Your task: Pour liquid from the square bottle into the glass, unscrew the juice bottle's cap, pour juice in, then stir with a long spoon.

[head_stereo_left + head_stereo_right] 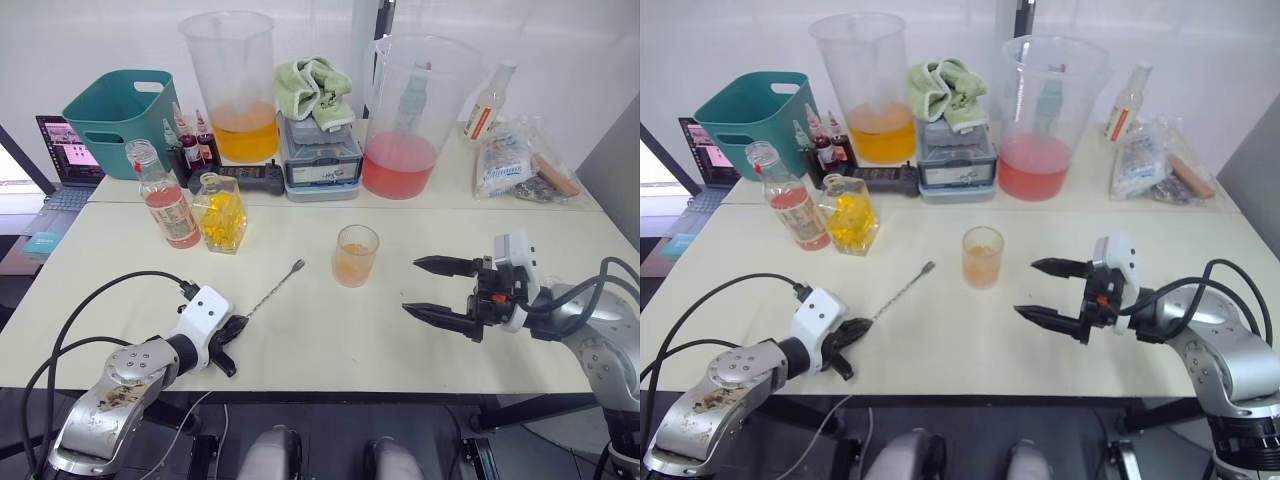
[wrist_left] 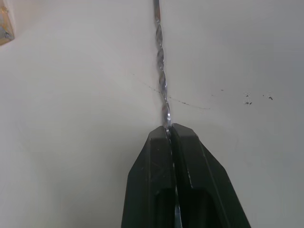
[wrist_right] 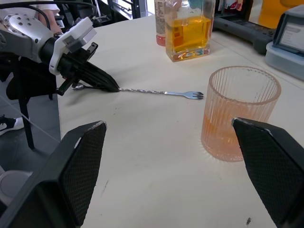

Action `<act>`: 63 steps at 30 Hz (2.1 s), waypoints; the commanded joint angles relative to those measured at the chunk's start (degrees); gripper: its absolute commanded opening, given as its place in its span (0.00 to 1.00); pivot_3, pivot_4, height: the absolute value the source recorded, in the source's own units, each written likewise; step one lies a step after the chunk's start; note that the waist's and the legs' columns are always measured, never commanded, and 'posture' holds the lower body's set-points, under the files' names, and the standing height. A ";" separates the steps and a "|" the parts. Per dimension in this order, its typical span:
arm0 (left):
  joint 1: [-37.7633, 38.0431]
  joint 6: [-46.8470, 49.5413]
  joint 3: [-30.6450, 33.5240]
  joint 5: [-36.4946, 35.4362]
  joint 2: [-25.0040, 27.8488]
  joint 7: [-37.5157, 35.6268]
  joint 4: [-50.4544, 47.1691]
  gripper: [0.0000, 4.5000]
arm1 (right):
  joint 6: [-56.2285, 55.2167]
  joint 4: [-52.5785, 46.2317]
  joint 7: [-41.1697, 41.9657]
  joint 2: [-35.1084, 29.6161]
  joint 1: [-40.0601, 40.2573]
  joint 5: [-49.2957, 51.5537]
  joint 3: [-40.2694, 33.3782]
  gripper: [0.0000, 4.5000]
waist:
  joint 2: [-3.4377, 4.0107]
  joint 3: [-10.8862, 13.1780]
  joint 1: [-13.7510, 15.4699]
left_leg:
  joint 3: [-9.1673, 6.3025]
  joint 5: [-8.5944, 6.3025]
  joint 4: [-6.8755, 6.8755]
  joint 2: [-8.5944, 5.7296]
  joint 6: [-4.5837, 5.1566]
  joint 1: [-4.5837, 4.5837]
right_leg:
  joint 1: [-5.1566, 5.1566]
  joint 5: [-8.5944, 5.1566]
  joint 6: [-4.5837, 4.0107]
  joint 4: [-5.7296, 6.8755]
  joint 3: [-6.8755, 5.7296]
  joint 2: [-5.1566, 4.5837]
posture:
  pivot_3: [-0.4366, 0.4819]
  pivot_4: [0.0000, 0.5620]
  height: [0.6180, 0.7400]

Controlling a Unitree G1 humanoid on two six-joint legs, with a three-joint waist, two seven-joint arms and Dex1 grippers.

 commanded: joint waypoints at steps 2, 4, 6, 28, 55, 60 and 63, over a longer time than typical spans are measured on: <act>-2.94 1.22 4.82 -5.74 -2.78 0.14 -2.94 0.01 | 5.94 -0.83 -0.48 -0.18 -4.43 8.09 -2.06 1.00 | -0.04 0.03 -0.04 | 0.00 0.00 0.01 0.00 0.00 -0.01 | 0.00 0.00 0.00 0.00 0.01 0.00 | 0.48 0.27 0.97; -4.42 0.97 6.28 -7.63 -3.47 -0.07 -3.75 0.01 | 8.84 -0.65 -1.84 0.27 -6.60 11.70 -2.93 1.00 | -0.07 0.04 -0.02 | -0.04 0.02 0.02 0.02 -0.02 -0.02 | 0.00 0.01 -0.01 0.03 -0.01 0.00 | 0.48 0.27 0.97; -8.52 1.20 9.78 -12.54 -5.32 0.58 -5.37 0.01 | 12.41 0.31 -4.28 0.82 -9.93 16.41 -4.18 1.00 | -0.08 0.05 0.04 | -0.04 0.01 0.02 0.02 -0.01 -0.02 | 0.02 0.01 -0.01 0.03 0.00 -0.01 | 0.48 0.27 0.97; -30.28 1.46 2.34 -18.36 -4.71 0.14 -1.70 0.01 | 27.51 16.79 -47.48 27.57 -32.99 32.77 -4.62 1.00 | -0.20 0.12 -0.85 | -0.03 0.15 0.00 -0.07 -0.15 -0.14 | -0.03 0.07 0.07 0.20 -0.04 0.23 | 0.48 0.27 0.97; -29.72 2.58 1.20 -19.51 -4.70 2.50 -2.71 0.00 | 23.97 21.34 -50.91 34.37 -37.36 33.72 -7.12 0.01 | -0.19 0.13 -1.80 | -0.06 0.16 -0.09 0.01 -0.17 -0.14 | -0.08 0.07 0.06 0.19 0.01 0.37 | 0.48 0.27 0.97; -29.03 2.58 3.27 -20.81 -4.17 2.49 -2.63 0.14 | 23.68 21.15 -49.90 33.78 -37.72 33.19 -6.92 0.00 | -0.19 0.13 -1.80 | -0.06 0.16 -0.10 0.01 -0.17 -0.14 | -0.08 0.07 0.06 0.18 0.01 0.37 | 0.48 0.27 0.97; -28.26 2.59 4.47 -22.25 -3.27 1.92 -3.06 0.35 | 23.01 21.22 -49.31 33.22 -38.22 32.66 -7.04 0.00 | -0.18 0.14 -1.80 | -0.06 0.16 -0.11 0.01 -0.17 -0.14 | -0.09 0.07 0.06 0.18 0.01 0.37 | 0.48 0.27 0.97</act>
